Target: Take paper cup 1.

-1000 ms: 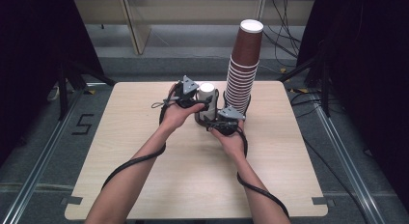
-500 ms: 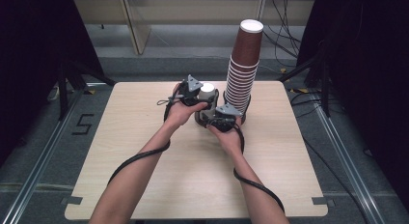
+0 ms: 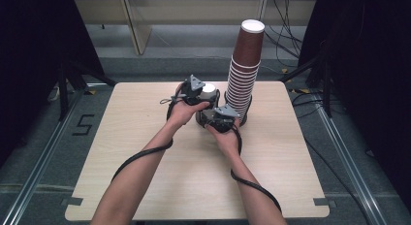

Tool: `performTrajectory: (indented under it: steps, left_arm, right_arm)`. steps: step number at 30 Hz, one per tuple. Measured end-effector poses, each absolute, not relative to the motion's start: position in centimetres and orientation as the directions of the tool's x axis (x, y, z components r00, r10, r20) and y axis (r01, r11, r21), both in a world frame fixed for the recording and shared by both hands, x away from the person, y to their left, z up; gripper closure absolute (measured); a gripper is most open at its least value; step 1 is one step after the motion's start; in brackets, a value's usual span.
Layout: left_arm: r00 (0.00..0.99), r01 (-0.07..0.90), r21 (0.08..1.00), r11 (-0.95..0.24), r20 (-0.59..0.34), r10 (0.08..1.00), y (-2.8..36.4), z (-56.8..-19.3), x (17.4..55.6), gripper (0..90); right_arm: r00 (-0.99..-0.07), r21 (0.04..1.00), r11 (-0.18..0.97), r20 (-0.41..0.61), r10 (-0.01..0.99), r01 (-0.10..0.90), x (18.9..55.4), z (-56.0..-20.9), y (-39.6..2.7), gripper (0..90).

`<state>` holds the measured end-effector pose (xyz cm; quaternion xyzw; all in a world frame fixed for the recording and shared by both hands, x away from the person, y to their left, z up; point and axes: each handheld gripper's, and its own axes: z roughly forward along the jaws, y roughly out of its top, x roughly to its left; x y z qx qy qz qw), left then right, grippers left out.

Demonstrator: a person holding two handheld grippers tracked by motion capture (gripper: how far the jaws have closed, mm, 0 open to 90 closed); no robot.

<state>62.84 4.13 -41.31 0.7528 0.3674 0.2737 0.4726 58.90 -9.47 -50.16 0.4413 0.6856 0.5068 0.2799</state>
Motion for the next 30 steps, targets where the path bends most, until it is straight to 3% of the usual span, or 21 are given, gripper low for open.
performTrajectory:
  steps: [5,15,30]
  left_arm:
    - [0.585,0.3,0.912,-0.28,0.056,0.809,3.82,-41.49,63.01,18.5]
    - [0.574,0.311,0.911,-0.273,0.049,0.817,3.63,-41.43,63.26,21.0]
    - [0.577,0.307,0.907,-0.289,0.065,0.815,3.25,-41.24,63.57,26.0]
  right_arm:
    - [-0.431,0.944,0.06,0.092,0.897,0.326,58.87,-50.26,-9.13,28.0]
    - [-0.388,0.956,0.077,0.04,0.921,0.282,59.18,-50.66,-8.83,31.7]
    - [-0.389,0.952,0.06,0.065,0.919,0.302,59.1,-50.65,-8.84,32.4]
